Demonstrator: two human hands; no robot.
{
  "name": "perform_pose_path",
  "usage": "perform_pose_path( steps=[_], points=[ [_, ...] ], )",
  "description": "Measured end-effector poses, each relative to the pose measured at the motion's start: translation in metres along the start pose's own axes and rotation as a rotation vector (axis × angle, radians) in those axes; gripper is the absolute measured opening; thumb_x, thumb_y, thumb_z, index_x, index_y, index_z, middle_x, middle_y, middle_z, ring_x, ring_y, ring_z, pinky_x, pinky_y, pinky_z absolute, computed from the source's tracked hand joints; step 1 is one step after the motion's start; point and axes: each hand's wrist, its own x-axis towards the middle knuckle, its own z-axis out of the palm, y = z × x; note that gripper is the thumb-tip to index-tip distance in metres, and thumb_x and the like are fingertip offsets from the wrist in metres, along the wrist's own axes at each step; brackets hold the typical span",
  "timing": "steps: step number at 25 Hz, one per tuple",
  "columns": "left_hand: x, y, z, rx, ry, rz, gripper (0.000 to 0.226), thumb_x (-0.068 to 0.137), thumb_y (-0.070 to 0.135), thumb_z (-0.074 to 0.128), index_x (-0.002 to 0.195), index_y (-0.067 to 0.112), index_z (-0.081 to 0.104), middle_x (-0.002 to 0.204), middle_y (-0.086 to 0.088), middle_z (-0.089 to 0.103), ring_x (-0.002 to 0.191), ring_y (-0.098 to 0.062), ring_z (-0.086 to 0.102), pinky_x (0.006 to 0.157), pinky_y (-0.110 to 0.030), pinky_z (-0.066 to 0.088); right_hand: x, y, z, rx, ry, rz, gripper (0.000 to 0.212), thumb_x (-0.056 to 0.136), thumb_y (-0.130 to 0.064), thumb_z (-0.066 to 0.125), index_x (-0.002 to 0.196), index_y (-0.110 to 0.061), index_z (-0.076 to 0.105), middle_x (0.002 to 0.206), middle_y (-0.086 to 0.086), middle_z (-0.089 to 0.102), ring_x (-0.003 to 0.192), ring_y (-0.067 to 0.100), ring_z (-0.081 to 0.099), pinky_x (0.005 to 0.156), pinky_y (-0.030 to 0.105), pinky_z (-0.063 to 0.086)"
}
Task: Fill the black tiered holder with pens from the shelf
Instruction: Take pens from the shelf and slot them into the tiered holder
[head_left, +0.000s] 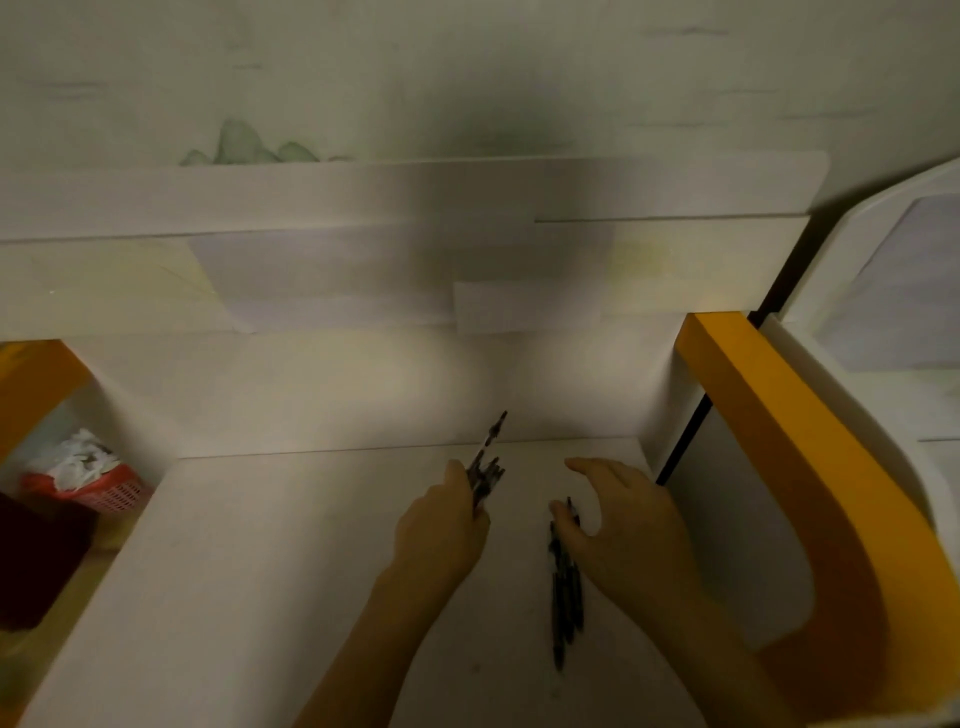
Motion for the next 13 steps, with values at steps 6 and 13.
perform_pose_path(
  steps=[6, 13],
  points=[
    [-0.012, 0.008, -0.043, -0.164, 0.039, 0.15, 0.021, 0.096, 0.038, 0.048, 0.101, 0.021, 0.037, 0.08, 0.0, 0.059, 0.061, -0.018, 0.059, 0.053, -0.032, 0.049, -0.014, -0.034, -0.027, -0.069, 0.131, -0.003, 0.047, 0.083, -0.04, 0.071, 0.125, -0.022, 0.062, 0.121, -0.003, 0.066, 0.112, 0.02, 0.06, 0.098, 0.039, 0.047],
    [-0.031, 0.061, -0.084, -0.482, 0.028, 0.401, 0.012, 0.093, 0.028, 0.056, 0.097, 0.03, 0.045, 0.066, 0.005, 0.056, 0.062, 0.003, 0.056, 0.051, -0.007, 0.041, -0.048, -0.045, -0.085, -0.185, 0.347, 0.047, 0.048, 0.087, -0.05, 0.058, 0.13, -0.03, 0.055, 0.126, -0.01, 0.06, 0.117, 0.012, 0.055, 0.095, 0.037, 0.05]
  ],
)
